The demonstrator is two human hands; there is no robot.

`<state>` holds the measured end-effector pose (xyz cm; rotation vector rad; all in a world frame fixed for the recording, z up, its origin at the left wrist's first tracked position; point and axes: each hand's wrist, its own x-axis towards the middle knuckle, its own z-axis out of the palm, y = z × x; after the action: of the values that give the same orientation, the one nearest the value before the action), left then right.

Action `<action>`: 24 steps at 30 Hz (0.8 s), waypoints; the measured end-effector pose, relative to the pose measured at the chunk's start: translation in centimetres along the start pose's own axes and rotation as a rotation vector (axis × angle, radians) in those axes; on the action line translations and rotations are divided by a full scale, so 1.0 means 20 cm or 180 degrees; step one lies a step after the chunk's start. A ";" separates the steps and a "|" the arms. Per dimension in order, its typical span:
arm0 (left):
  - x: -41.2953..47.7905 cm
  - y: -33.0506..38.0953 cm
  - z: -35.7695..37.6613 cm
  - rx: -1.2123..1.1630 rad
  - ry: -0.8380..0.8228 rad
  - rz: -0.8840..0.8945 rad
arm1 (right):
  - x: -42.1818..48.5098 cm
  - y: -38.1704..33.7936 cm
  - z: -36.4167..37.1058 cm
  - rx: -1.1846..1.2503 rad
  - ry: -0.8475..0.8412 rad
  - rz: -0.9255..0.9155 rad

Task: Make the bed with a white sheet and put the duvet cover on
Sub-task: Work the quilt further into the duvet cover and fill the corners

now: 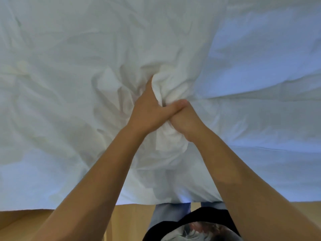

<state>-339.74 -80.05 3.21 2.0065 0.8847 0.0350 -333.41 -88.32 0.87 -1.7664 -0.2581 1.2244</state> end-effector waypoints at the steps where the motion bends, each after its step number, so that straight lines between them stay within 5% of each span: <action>1: 0.03 0.00 -0.01 0.0173 0.0038 -0.0012 | -0.01 0.00 0.02 -0.0320 -0.0062 -0.0193; 7: 0.21 -0.04 -0.12 0.0986 0.0873 -0.0060 | -0.01 0.17 0.05 0.0546 0.0180 0.0172; 14: 0.15 -0.17 -0.21 0.2370 0.0760 0.0324 | 0.08 0.09 0.23 0.1321 -0.0351 0.0019; 24: 0.17 -0.24 -0.39 0.2560 0.0926 0.0403 | 0.11 -0.04 0.31 0.1170 -0.0777 0.0032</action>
<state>-342.60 -70.76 3.08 2.8606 1.0559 0.0484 -337.20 -83.09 -0.29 -1.3067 -0.1522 1.3967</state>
